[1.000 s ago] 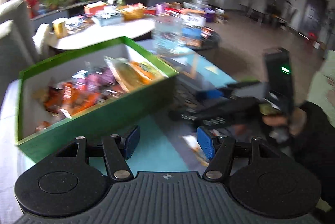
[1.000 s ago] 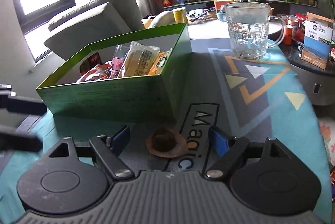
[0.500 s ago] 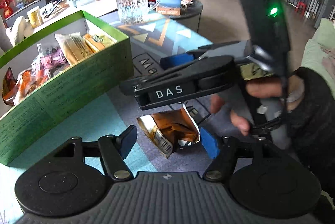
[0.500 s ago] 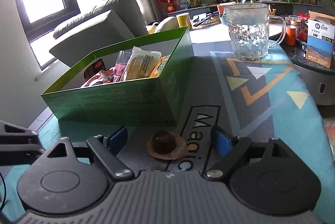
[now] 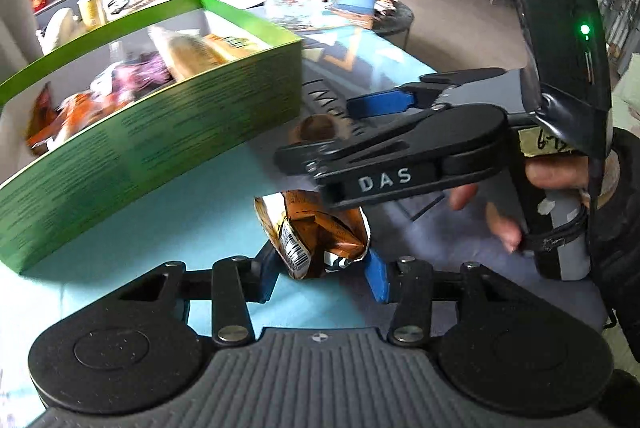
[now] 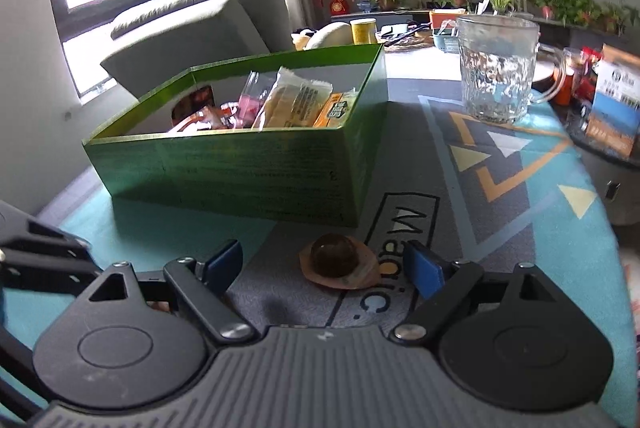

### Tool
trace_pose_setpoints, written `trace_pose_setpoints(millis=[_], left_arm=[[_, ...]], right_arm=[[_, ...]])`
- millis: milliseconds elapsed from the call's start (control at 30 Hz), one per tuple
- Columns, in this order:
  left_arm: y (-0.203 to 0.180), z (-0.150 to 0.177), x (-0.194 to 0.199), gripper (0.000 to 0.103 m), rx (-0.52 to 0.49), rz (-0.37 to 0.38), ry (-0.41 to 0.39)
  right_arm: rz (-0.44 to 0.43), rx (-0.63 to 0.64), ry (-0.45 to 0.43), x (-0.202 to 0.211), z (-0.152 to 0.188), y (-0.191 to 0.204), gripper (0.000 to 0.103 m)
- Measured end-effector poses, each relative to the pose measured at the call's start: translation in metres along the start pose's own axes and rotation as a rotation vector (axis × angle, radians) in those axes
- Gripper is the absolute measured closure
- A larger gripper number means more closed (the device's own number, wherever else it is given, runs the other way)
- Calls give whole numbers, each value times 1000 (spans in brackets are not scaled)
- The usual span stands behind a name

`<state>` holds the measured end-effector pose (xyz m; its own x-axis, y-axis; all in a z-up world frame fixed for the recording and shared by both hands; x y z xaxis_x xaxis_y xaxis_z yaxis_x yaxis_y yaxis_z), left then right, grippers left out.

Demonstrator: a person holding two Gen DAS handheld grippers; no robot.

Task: Organize snacks
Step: 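Grasp the crumpled brown snack bag with the left tool while the right reaches the chocolate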

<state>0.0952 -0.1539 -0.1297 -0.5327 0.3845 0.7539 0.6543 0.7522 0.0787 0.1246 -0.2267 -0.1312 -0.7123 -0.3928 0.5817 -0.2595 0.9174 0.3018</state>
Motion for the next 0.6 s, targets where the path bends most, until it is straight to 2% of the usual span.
trace_pose_setpoints(millis=[200, 267, 467, 567, 600], left_arm=[[27, 14, 14, 62, 69, -39, -2], [37, 15, 19, 62, 98, -52, -11], [57, 10, 32, 65, 146, -67, -61], [62, 7, 41, 68, 153, -57, -101], [63, 6, 42, 72, 154, -57, -108]], right_arm=[[116, 34, 3, 0, 1, -3, 61], [142, 36, 3, 2, 1, -5, 66], [111, -18, -17, 12, 5, 3, 67], [103, -7, -40, 19, 0, 14, 67], [99, -1, -49, 21, -3, 17, 67]])
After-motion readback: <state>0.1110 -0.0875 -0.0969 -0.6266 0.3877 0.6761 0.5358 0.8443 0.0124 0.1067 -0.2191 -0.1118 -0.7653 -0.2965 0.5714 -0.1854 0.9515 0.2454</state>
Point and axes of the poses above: each gripper's, at about its wrist camera, not at the fingertips, and x roughly against the way its jaws point, y to its left, z to its underside, the point moved 9 cm from there along -x, roughly the way its jaws point, and after that the axes turned 11 degrees about -z, right-handed, at the moved point
